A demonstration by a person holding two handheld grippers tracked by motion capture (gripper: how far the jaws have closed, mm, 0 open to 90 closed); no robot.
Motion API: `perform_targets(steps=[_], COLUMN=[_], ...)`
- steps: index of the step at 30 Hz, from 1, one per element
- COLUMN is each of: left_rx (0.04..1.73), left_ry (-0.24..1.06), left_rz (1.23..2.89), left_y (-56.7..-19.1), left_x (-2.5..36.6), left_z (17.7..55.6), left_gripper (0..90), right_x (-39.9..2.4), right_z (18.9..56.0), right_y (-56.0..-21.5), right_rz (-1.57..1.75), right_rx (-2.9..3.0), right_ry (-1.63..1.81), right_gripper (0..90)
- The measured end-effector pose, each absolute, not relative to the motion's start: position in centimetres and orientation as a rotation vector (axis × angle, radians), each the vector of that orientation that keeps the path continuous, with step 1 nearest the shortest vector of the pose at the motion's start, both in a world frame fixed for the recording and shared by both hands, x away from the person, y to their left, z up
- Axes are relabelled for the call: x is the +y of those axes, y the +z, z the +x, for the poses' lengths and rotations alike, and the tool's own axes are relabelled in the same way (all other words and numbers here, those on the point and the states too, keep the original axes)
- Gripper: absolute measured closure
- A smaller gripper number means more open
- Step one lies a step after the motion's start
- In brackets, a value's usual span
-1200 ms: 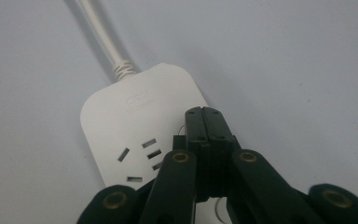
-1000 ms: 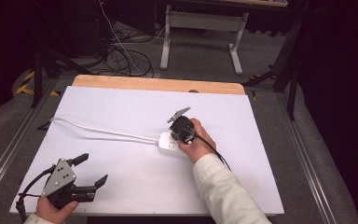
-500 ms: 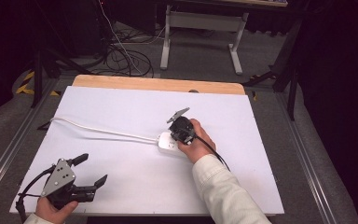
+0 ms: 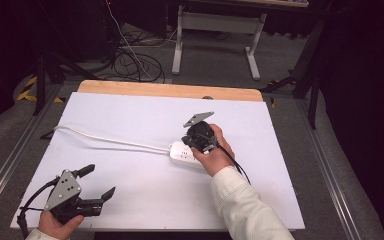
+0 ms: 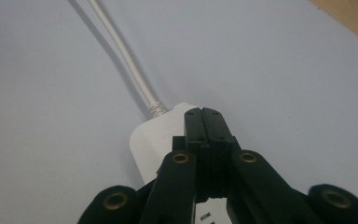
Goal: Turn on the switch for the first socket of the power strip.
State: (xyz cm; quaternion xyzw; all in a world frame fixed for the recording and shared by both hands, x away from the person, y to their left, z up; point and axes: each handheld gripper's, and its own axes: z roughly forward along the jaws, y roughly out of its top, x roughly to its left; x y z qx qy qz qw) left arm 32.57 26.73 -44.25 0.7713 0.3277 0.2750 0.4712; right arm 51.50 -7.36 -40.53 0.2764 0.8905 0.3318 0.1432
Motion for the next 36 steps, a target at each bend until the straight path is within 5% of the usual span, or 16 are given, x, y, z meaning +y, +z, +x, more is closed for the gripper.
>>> perform_targets(steps=[13, 19, 23, 36], left_rx=[0.810, 0.814, 0.812, 0.809], left_ry=[0.671, 0.676, 0.675, 0.678], left_rz=[1.887, 1.882, 1.887, 1.888], left_y=[-44.3, -44.3, -44.3, -44.2], left_x=[26.8, 26.9, 26.9, 26.7], left_z=[32.6, 32.5, 32.5, 32.6], left_gripper=[11.8, 11.8, 11.8, 11.8], right_x=[-8.4, -8.5, -9.0, -11.6], right_z=[50.5, 49.9, 49.2, 46.7], right_y=[-39.0, -38.7, -38.0, -36.9], right_rz=[0.766, 0.735, 0.710, 0.671], right_rx=[2.535, 2.531, 2.527, 2.462], right_ry=[1.020, 1.040, 1.070, 1.170], right_gripper=[90.0, 73.9, 51.9, 33.1])
